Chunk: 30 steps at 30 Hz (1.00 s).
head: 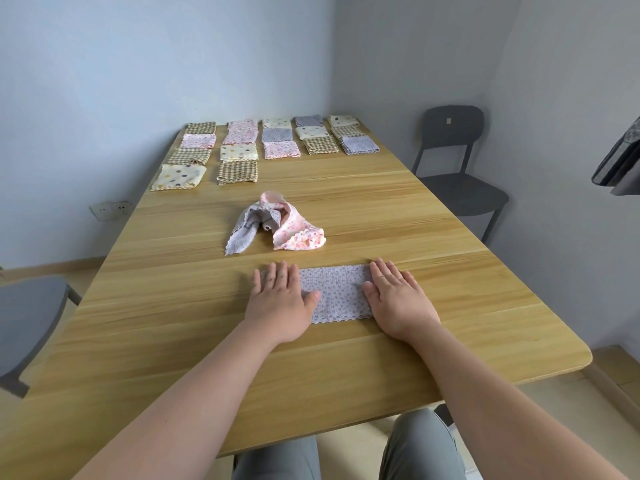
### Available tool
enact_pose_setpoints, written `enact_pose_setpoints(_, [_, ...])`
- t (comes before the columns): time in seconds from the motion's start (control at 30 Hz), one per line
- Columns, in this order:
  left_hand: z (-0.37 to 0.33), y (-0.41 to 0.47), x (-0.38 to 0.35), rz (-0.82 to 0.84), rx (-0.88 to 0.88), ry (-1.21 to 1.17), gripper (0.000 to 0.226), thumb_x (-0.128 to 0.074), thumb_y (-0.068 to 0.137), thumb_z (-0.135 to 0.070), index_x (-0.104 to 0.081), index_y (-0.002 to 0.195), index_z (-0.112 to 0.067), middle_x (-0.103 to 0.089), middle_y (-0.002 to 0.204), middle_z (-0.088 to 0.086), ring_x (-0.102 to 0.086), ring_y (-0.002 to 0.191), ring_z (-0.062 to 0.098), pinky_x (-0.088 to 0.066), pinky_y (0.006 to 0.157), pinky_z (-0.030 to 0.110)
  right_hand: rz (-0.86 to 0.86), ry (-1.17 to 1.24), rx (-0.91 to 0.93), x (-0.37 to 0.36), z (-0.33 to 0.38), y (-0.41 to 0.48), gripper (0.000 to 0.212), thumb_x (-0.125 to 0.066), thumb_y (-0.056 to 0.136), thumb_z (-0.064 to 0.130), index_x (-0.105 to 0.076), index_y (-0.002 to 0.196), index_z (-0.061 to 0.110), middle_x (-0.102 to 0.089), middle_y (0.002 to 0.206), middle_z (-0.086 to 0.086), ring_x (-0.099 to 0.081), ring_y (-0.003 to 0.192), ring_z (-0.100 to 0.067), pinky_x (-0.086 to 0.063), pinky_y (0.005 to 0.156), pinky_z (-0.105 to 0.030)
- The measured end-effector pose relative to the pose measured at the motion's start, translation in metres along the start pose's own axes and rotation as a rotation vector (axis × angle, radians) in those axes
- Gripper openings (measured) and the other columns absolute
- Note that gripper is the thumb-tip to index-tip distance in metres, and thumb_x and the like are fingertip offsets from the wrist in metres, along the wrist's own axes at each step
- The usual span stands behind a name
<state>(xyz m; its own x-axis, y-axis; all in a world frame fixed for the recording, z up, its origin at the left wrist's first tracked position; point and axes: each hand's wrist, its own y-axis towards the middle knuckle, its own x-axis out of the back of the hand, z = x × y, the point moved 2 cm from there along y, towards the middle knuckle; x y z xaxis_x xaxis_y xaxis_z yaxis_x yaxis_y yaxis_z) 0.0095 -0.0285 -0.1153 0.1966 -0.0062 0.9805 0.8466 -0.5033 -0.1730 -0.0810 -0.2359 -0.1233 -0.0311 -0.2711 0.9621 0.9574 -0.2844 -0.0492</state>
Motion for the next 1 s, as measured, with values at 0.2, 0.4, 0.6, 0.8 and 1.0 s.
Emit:
enact_pose_setpoints(0.2, [-0.053, 0.01, -0.001, -0.069, -0.173, -0.05, 0.08, -0.007, 0.102, -0.063, 0.013, 0.16, -0.01, 0.019, 0.167, 0.009, 0.019, 0.154, 0.024, 0.007, 0.126, 0.046, -0.153, 0.149, -0.181, 0.004, -0.012, -0.001, 0.062, -0.017, 0.108, 0.047, -0.026, 0.159, 0.013, -0.018, 0.168, -0.003, -0.005, 0.156, -0.02, -0.005, 0.126, -0.035])
enact_pose_setpoints(0.4, [-0.059, 0.014, -0.012, -0.013, -0.181, 0.001, 0.093, -0.003, 0.095, -0.074, 0.014, 0.16, -0.01, 0.02, 0.167, 0.008, 0.021, 0.154, 0.023, 0.011, 0.125, 0.046, -0.115, 0.05, -0.186, 0.004, -0.01, 0.001, 0.063, -0.027, 0.106, 0.05, -0.028, 0.159, 0.014, -0.016, 0.168, -0.005, -0.004, 0.156, -0.022, -0.004, 0.126, -0.035])
enact_pose_setpoints(0.6, [-0.06, 0.011, -0.008, 0.01, -0.177, 0.027, 0.112, -0.004, 0.083, -0.089, 0.018, 0.158, -0.009, 0.024, 0.166, 0.009, 0.024, 0.153, 0.024, 0.011, 0.125, 0.048, -0.288, 0.19, -0.198, 0.012, -0.006, 0.003, 0.036, -0.052, 0.098, 0.039, -0.064, 0.125, 0.017, -0.06, 0.133, 0.0, -0.045, 0.135, -0.024, -0.032, 0.113, -0.038])
enact_pose_setpoints(0.8, [-0.06, 0.011, -0.01, -0.021, -0.175, -0.032, 0.13, -0.01, 0.071, -0.101, 0.017, 0.159, -0.009, 0.019, 0.168, 0.009, 0.022, 0.154, 0.022, 0.011, 0.125, 0.047, -0.245, 0.409, -0.256, 0.032, 0.015, 0.008, 0.027, -0.048, 0.102, 0.029, -0.055, 0.121, 0.012, -0.062, 0.112, -0.007, -0.058, 0.104, -0.028, -0.048, 0.083, -0.037])
enact_pose_setpoints(1.0, [-0.06, 0.01, -0.011, -0.043, -0.176, -0.03, 0.132, -0.016, 0.07, -0.1, 0.015, 0.159, -0.008, 0.016, 0.169, 0.008, 0.02, 0.154, 0.021, 0.01, 0.125, 0.046, -0.255, 0.637, -0.229, 0.05, 0.035, 0.011, 0.02, -0.047, 0.103, 0.018, -0.041, 0.123, 0.018, -0.063, 0.083, -0.01, -0.056, 0.058, -0.018, -0.04, 0.045, -0.028])
